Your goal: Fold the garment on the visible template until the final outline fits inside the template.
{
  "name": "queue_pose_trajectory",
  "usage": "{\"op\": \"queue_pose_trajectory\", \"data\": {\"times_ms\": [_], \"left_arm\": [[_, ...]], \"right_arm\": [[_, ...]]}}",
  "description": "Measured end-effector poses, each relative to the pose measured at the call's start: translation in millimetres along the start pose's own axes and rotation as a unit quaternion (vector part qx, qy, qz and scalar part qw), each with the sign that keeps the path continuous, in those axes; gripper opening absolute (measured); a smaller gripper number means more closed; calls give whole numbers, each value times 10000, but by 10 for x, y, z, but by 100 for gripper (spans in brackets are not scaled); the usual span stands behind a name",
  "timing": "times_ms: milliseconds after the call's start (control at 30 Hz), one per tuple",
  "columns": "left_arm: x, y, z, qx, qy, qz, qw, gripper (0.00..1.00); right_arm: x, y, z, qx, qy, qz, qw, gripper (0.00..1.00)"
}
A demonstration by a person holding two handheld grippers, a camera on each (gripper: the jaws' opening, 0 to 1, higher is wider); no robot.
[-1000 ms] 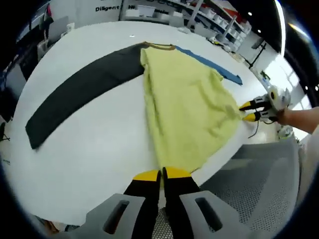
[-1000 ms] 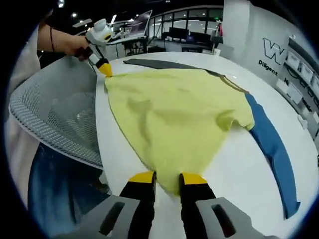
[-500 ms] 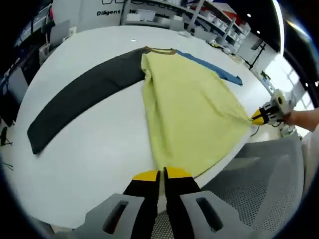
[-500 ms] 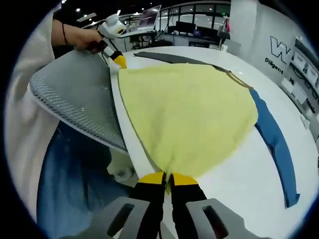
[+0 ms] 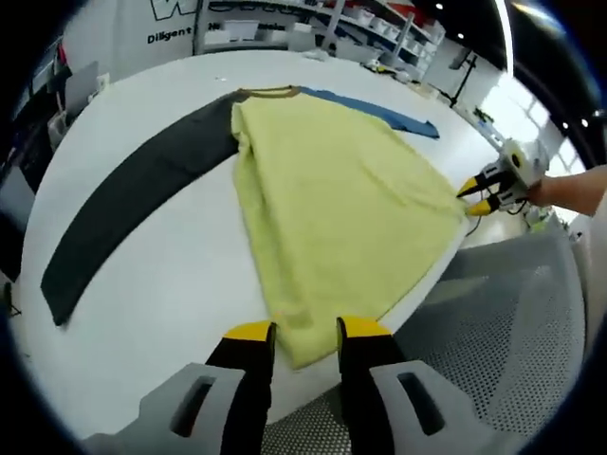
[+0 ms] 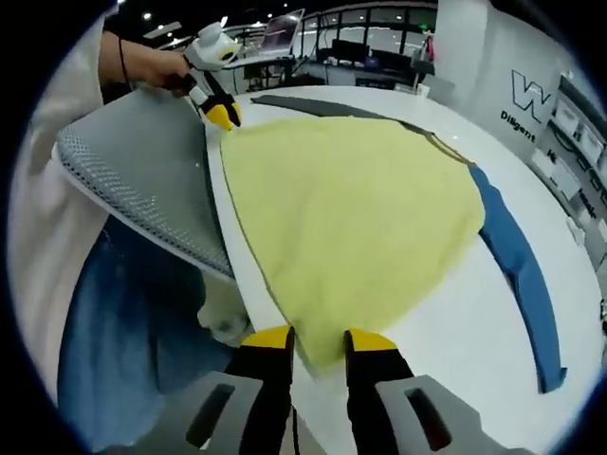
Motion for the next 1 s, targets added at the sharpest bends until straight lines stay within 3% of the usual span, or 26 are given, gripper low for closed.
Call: {"op": "queue_pose_trajectory", "data": {"times_ms": [133, 300, 467, 533, 767, 900, 933, 1000], "left_arm": [[-64, 22, 18, 17, -82, 21, 10000, 22], [-151, 27, 34, 64, -218, 123, 9997, 23], [-36, 158, 37, -98, -106, 106, 9998, 26], [114, 268, 44, -177, 115, 144, 9997, 29], [999, 708, 46, -493, 1178, 223, 9916, 37], [1521, 724, 49, -247, 1530, -18, 9879, 40], [1602, 718, 49, -218, 1558, -75, 9875, 41], [1786, 670, 46, -117, 1624, -342, 9861, 42]], "right_arm": [[-11, -17, -43, 4, 75, -190, 9998, 0], [-127, -114, -152, 44, 42, -101, 9999, 0], [-191, -198, -224, 49, -14, 83, 10000, 0], [-165, -210, -222, 72, 22, 45, 10000, 0], [-108, -239, -260, 222, 348, 36, 9991, 0], [-193, -161, -378, 66, 426, 380, 9983, 0], [-209, -145, -407, 24, 439, 637, 9970, 1], [-338, -65, -483, -272, 345, 938, 9946, 6]]}}
Point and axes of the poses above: the point that each gripper's makers call its tool centre point, and the gripper's own axes: z roughly forward along the fingers, x roughly to its left, y roughly out of its top, the point moved 2 cm from there along -z, roughly backward along the fingers, and after that the axes turned 9 degrees about z, right-handed, at the moved point
